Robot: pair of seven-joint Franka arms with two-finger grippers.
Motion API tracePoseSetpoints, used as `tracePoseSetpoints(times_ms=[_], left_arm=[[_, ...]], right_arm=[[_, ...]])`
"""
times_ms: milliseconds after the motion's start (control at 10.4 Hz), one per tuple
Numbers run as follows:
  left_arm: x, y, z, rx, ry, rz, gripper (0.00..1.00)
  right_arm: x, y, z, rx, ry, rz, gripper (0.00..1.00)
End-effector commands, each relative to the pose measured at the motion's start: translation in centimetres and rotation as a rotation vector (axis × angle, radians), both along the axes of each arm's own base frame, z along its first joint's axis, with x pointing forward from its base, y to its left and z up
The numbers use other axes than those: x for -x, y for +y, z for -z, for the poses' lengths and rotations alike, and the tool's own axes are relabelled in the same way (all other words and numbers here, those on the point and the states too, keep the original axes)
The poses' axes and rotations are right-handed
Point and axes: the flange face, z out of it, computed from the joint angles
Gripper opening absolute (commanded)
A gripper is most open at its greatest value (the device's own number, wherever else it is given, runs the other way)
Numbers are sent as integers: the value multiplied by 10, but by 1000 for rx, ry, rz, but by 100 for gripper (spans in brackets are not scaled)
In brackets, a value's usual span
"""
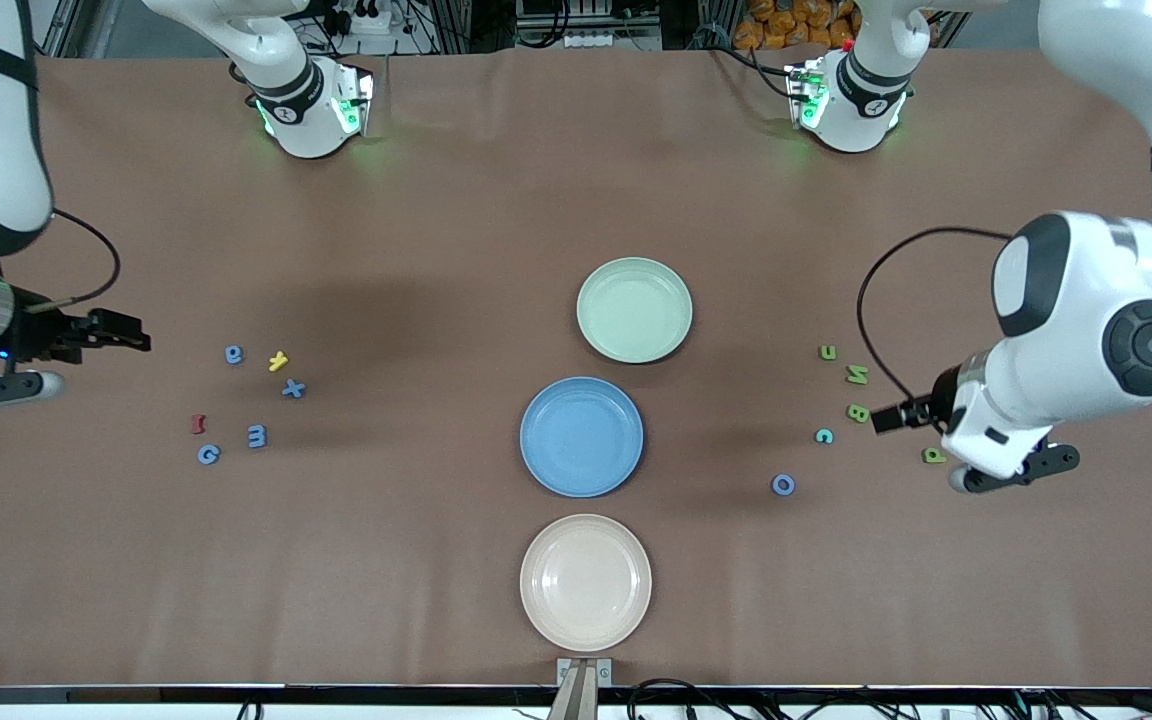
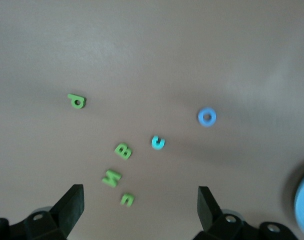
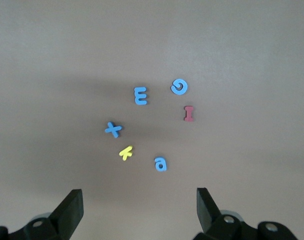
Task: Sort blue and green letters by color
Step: 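Reach the right gripper toward blue a while the left gripper reaches green d, then grasp the green d with the left gripper while the right gripper lowers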
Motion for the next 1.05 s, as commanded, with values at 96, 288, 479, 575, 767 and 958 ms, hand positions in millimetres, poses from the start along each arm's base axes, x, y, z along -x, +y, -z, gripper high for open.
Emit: tracePoseSetpoints(times_ms=[96, 288, 479, 575, 767, 958], left_arm=[[-24, 33, 63, -37, -10, -296, 100], [-23, 62, 79, -59, 18, -470, 100], [-17, 96, 99, -72, 45, -532, 100], [-11, 110, 111, -71, 26, -577, 100], [0, 110, 133, -63, -31, -708, 100], [5, 111, 153, -152, -98, -841, 100]], right_arm=[[36, -4, 75, -8, -77, -28, 100], [51, -7, 113, 7, -104, -30, 100], [62, -13, 144, 20, -128, -74, 100], [67, -14, 156, 25, -134, -97, 100], [71, -19, 177, 28, -117, -107, 100], [73, -19, 198, 38, -121, -139, 100]])
